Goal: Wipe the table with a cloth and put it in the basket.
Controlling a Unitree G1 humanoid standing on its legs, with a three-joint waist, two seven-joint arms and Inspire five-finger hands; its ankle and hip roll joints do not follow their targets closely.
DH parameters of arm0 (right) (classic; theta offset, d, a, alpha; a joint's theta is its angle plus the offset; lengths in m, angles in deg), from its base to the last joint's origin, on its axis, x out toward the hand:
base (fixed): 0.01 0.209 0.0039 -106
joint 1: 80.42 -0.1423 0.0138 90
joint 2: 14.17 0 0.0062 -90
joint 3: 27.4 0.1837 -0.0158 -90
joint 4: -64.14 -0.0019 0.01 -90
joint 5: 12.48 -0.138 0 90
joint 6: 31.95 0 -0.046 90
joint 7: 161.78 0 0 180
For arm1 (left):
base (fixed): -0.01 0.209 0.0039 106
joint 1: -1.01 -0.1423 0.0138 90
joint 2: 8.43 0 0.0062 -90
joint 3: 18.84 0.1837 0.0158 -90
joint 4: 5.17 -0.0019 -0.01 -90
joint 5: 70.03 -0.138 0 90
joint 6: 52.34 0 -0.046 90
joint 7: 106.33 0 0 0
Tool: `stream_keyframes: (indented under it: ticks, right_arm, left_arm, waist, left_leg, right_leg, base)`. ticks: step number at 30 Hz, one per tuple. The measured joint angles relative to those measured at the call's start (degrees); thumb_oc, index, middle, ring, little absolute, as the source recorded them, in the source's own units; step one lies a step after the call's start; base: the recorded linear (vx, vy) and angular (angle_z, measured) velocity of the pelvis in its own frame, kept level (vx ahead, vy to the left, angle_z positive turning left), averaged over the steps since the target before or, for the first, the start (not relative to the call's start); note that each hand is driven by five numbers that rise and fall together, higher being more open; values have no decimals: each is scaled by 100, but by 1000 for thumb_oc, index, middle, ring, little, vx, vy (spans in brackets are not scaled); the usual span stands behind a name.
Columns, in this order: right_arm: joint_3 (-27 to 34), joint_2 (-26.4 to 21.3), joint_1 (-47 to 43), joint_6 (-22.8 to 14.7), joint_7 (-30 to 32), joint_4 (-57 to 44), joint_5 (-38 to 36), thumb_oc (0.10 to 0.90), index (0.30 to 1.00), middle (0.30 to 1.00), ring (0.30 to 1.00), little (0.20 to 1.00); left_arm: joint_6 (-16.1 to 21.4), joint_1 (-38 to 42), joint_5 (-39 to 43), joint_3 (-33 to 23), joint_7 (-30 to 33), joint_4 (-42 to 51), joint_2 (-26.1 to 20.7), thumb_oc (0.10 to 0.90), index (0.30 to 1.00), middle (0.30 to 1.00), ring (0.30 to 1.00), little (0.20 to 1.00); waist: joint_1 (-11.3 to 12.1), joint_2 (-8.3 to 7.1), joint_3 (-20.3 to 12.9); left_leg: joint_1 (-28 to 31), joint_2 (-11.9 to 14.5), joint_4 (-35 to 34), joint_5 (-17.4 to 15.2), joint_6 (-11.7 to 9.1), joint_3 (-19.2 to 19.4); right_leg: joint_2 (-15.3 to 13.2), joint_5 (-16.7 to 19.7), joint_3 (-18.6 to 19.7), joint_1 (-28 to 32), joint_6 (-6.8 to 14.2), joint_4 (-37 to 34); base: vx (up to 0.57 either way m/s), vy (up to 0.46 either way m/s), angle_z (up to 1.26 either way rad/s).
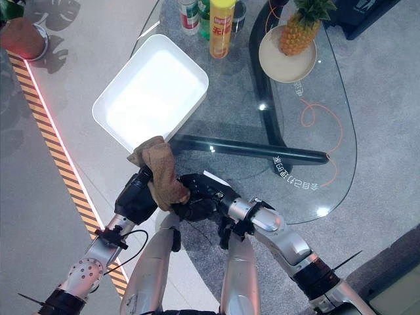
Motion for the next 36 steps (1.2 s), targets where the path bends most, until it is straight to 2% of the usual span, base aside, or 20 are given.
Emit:
stream_keyframes:
  ticks: [6, 7, 8, 18, 24, 29, 36]
  right_arm:
    - [2, 12, 10, -9, 58, 0, -5, 100, 300, 300, 300, 200]
    - [0, 16, 13, -25, 116, -1, -14, 322, 491, 491, 491, 422]
    - [-8, 31, 29, -43, 167, -1, -38, 800, 900, 900, 900, 900]
    - [43, 64, 321, -255, 917, -94, -43, 800, 900, 900, 900, 900]
    - [388, 75, 597, -289, 1243, -90, 10, 800, 900, 900, 900, 900]
    - [757, 85, 816, -395, 1423, -90, 10, 800, 900, 900, 900, 900]
    - [901, 156, 837, -456, 1487, -90, 5, 800, 900, 900, 900, 900]
  left_arm:
    - [7, 6, -6, -3, 9, -5, 30, 100, 300, 300, 300, 200]
    - [11, 12, -7, -3, 20, -6, 31, 100, 300, 300, 300, 200]
    - [13, 21, -7, -4, 28, -6, 32, 100, 300, 300, 300, 200]
    - [20, 75, -15, -95, 41, -6, 140, 100, 300, 300, 300, 200]
    - [28, 69, -16, -98, 40, -6, 305, 100, 300, 300, 300, 200]
    - [45, -3, -34, -148, 39, -6, 329, 100, 300, 300, 300, 200]
    - [280, 25, -276, -369, 39, -6, 321, 100, 300, 300, 300, 200]
  waist:
    - [1, 0, 0]
    - [-5, 0, 0]
    - [-7, 0, 0]
    - [-78, 0, 0]
    - [-156, -1, 0]
    - [-174, -2, 1]
    - [-229, -6, 1]
  left_leg:
    - [0, 0, 4, 0, 0, 0]
    - [0, 0, 4, 0, 0, 0]
    - [0, 0, 3, 0, 0, 0]
    - [-2, -1, -1, 0, 1, 2]
    - [0, 0, 3, -1, 2, 12]
    - [0, 2, 9, -8, 10, 27]
    - [-70, 2, 17, -15, 17, 50]
  right_leg:
    - [1, 0, 0, 1, 1, 3]
    - [0, 0, 0, 1, 1, 4]
    - [0, 0, 0, 0, 1, 4]
    - [0, 0, 1, 0, 0, -3]
    - [2, 0, 10, -3, 0, -5]
    - [3, 1, 25, -8, 0, -10]
    - [-2, 5, 53, -102, -4, -7]
  base:
    - [0, 0, 0]
    - [0, 0, 0]
    - [0, 0, 0]
    - [0, 0, 0]
    - [0, 0, 0]
    - [5, 7, 0]
    - [14, 33, -1]
